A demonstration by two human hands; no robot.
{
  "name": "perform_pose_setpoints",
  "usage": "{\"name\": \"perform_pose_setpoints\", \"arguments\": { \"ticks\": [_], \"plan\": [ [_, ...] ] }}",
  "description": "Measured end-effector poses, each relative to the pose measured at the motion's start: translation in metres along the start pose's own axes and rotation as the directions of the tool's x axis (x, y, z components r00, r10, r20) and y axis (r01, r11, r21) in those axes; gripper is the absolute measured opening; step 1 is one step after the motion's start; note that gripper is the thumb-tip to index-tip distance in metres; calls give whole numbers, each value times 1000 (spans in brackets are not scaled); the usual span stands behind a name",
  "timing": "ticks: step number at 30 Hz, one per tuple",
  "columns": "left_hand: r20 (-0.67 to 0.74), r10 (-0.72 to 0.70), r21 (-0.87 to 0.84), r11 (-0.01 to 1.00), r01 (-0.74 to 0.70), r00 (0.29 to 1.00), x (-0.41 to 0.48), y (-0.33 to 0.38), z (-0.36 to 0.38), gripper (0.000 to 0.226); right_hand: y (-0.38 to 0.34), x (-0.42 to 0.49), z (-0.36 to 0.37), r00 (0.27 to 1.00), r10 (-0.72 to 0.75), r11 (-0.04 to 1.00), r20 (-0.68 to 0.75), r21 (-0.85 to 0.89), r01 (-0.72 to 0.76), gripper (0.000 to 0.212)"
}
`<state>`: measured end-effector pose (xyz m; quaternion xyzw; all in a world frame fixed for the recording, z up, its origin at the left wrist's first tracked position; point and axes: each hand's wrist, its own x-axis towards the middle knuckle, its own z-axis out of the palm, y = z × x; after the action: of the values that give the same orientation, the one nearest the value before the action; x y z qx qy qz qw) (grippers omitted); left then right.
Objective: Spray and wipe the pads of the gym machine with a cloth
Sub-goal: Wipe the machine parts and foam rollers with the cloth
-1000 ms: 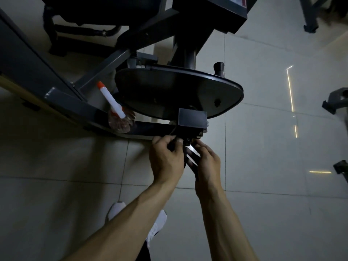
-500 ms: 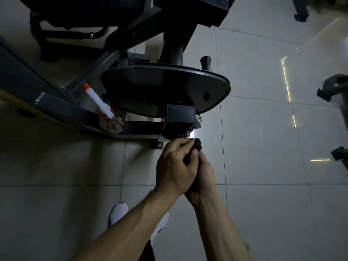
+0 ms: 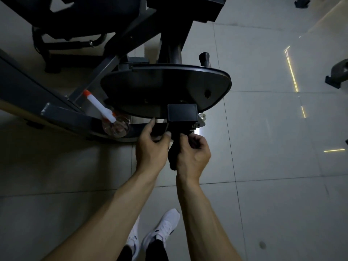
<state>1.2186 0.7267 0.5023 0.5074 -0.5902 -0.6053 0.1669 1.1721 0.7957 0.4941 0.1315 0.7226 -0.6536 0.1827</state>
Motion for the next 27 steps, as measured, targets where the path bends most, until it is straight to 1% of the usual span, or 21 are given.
{"name": "perform_pose_setpoints", "arguments": {
  "ticks": [1, 2, 4, 5, 8, 11, 14, 16, 17, 19, 21, 22, 25, 26, 27],
  "plan": [
    [40, 33, 18, 999, -34, 999, 3, 1, 2, 54, 1, 3, 0, 1000, 18, 999, -12, 49, -18, 10],
    [68, 67, 38, 997, -69, 995, 5, 2, 4, 44, 2, 5, 1, 999, 46, 995, -25, 95, -44, 9],
    [87, 98, 44, 994, -102, 991, 7, 2, 6, 24, 1, 3, 6, 989, 136, 973, -56, 197, -123, 10],
    [88, 103, 40, 993, -107, 991, 7, 2, 6, 20, 0, 2, 9, 978, 196, 954, -71, 246, -173, 11],
    [118, 100, 28, 994, -104, 988, 7, 5, 2, 22, -2, 0, 15, 936, 346, 880, -69, 370, -298, 16],
    [155, 92, 39, 994, -99, 984, 7, 8, -3, 27, -3, 0, 16, 916, 397, 836, -60, 435, -334, 18],
    [189, 68, 47, 996, -78, 980, 10, 5, -8, 22, -3, 6, 13, 884, 457, 800, -96, 478, -361, 22],
    [214, 52, 40, 997, -62, 975, 10, 4, -9, 22, -2, 12, 7, 874, 476, 797, -98, 469, -381, 24],
    [226, 51, 38, 997, -61, 973, 10, 3, -9, 23, 0, 15, 2, 885, 454, 822, -101, 431, -373, 21],
    [239, 69, 25, 997, -77, 968, 11, 1, -9, 24, 5, 15, -4, 931, 352, 898, -95, 314, -308, 14],
    [230, 73, 17, 997, -79, 970, 13, -1, -9, 23, 7, 13, -6, 957, 280, 935, -78, 247, -254, 13],
    [223, 75, 14, 997, -81, 972, 12, -1, -8, 23, 6, 14, -6, 955, 289, 934, -70, 240, -265, 11],
    [221, 78, -6, 997, -79, 972, 10, 0, -7, 23, -7, 25, -3, 897, 435, 872, -77, 285, -398, 7],
    [220, 79, -8, 997, -80, 972, 10, 0, -7, 23, -8, 28, -4, 899, 431, 875, -83, 283, -393, 7],
    [219, 87, -6, 996, -88, 972, 10, 1, -6, 21, -8, 28, -5, 914, 397, 892, -81, 269, -363, 6]
  ]
}}
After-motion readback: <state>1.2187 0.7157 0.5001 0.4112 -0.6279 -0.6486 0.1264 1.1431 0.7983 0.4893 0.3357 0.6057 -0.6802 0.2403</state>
